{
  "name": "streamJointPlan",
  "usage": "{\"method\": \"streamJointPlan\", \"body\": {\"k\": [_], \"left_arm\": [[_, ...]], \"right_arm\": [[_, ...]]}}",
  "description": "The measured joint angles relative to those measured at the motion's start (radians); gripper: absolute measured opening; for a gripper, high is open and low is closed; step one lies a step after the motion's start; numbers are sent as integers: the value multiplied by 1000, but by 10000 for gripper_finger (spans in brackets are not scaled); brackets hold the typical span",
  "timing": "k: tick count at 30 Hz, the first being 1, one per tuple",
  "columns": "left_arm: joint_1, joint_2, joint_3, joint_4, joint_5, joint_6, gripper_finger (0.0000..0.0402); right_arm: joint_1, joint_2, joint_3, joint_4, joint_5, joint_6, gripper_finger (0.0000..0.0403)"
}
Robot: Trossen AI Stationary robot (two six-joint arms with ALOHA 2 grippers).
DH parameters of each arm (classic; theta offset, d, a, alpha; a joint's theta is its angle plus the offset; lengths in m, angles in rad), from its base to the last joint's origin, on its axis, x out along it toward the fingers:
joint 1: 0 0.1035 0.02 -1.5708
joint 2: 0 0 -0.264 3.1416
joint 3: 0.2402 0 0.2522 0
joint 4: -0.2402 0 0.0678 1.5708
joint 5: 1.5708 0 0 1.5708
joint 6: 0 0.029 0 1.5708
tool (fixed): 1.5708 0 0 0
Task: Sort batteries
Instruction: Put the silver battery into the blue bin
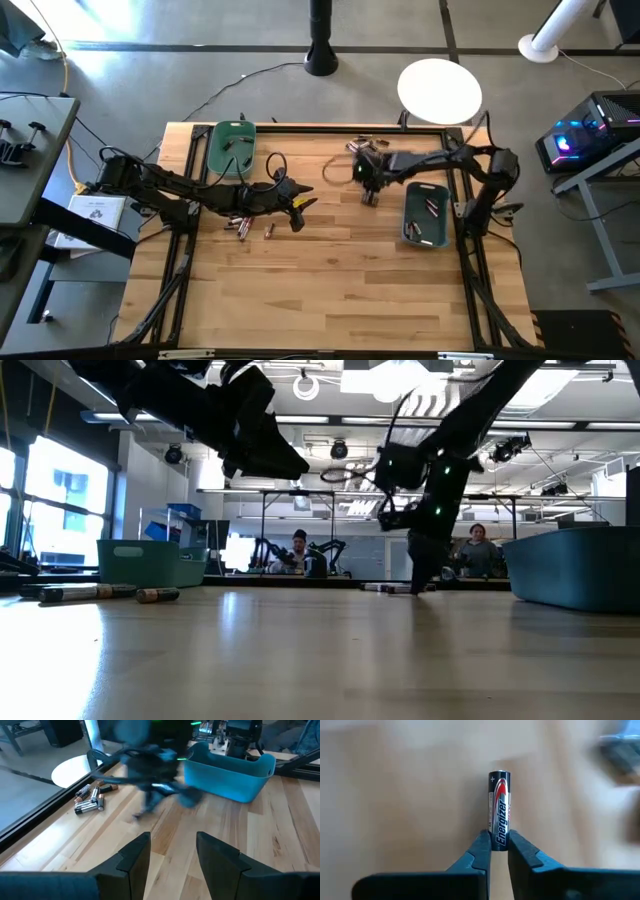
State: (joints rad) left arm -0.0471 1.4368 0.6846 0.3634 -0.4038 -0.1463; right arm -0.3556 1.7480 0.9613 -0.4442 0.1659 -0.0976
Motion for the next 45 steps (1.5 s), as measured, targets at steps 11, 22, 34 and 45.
{"method": "streamJointPlan", "body": {"k": [11,22,34,45], "left_arm": [[-11,0,0,-4,0,0,154],[-14,0,0,1,0,9,154],[-14,0,0,1,0,19,154],[-14,0,0,2,0,20,154]], "right_arm": [[393,-441,6,-299,249,404,21],[582,-672,4,-995,115,1205,21],[552,-654,-184,-849,-135,1097,21],[420,-655,-240,-711,-99,1079,20]]}}
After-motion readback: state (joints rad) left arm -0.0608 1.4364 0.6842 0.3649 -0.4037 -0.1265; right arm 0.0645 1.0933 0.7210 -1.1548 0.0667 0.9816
